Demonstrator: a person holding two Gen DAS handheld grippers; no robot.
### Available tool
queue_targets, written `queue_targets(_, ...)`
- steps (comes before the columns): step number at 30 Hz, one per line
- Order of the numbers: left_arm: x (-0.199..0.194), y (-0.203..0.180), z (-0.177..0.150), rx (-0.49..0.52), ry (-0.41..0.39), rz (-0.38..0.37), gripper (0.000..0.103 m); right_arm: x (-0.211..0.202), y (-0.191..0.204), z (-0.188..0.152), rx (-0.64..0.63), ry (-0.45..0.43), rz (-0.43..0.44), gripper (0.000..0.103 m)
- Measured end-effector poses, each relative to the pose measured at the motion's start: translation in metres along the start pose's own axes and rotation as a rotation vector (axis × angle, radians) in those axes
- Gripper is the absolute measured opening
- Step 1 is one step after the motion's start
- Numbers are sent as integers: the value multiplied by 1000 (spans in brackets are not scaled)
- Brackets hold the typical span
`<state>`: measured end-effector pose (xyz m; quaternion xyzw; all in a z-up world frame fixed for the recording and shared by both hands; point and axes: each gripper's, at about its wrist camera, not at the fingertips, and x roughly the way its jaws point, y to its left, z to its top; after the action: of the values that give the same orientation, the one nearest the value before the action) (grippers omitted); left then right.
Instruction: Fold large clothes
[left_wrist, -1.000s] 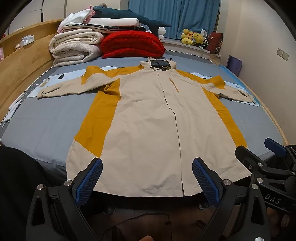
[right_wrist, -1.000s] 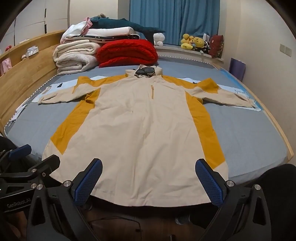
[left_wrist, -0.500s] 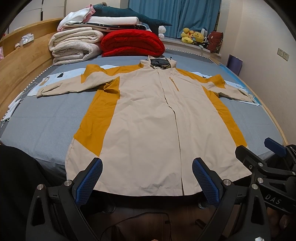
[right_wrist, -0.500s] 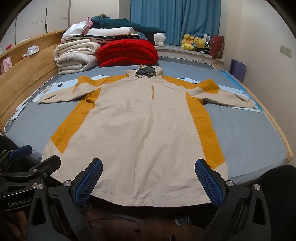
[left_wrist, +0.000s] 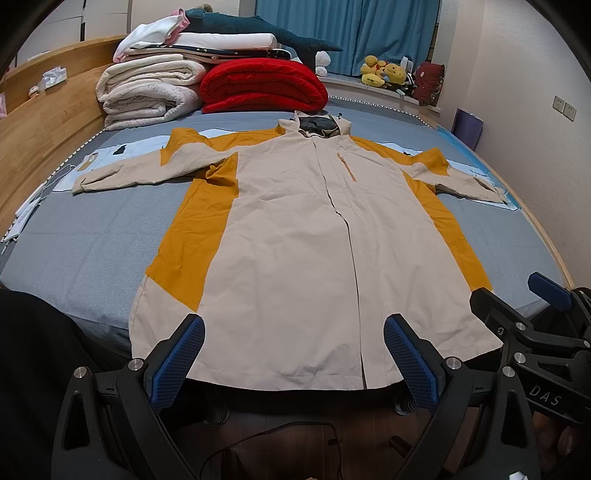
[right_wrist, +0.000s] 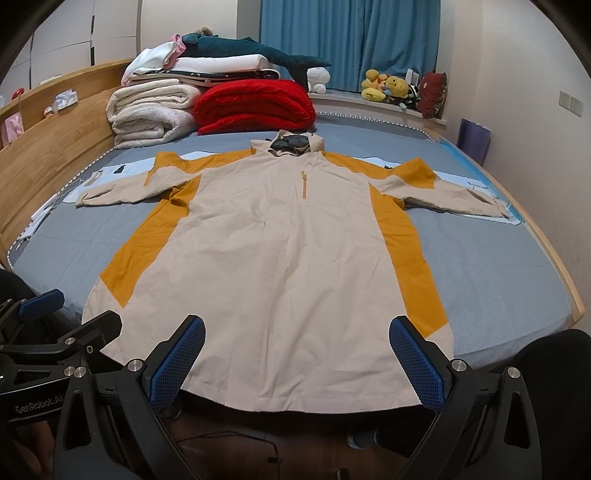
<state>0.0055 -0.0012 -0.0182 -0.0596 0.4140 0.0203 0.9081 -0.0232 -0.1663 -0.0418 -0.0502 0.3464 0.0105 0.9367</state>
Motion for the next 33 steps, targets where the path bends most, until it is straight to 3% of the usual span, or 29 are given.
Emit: queue_targets(33,-4,-3,-3,2,-23,-7,97,0,1,-1,-7,0,-1,99)
